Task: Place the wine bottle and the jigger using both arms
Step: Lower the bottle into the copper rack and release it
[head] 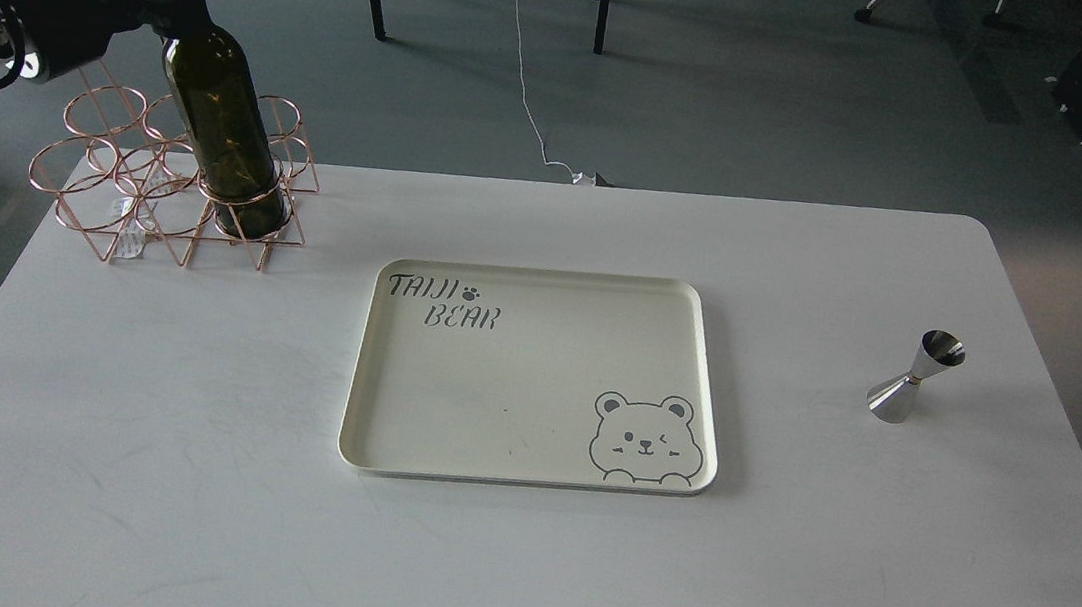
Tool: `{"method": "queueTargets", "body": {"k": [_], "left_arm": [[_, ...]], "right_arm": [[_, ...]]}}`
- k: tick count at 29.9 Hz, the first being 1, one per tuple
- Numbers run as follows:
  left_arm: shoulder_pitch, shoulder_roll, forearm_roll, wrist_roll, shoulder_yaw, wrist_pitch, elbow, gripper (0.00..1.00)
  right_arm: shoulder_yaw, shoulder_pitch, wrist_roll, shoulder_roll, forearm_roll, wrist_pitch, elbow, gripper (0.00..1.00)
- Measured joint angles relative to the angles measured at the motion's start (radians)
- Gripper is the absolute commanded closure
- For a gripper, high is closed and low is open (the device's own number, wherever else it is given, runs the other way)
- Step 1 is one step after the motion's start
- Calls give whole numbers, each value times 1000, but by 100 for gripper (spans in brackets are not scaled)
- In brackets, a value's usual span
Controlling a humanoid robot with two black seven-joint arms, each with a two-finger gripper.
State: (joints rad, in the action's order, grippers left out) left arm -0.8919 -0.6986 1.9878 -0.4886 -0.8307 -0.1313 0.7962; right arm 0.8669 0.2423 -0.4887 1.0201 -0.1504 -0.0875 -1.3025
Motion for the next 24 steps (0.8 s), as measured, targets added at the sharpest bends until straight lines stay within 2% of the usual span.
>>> {"method": "queueTargets", "body": {"k": [17, 24], "left_arm": [[32, 17, -4, 0, 0, 32, -28, 80], [33, 20, -6, 0, 1, 36, -28, 64]], "right_arm": [[0, -2, 0, 0, 0, 0, -1, 2], [0, -2, 0, 0, 0, 0, -1, 2]]}}
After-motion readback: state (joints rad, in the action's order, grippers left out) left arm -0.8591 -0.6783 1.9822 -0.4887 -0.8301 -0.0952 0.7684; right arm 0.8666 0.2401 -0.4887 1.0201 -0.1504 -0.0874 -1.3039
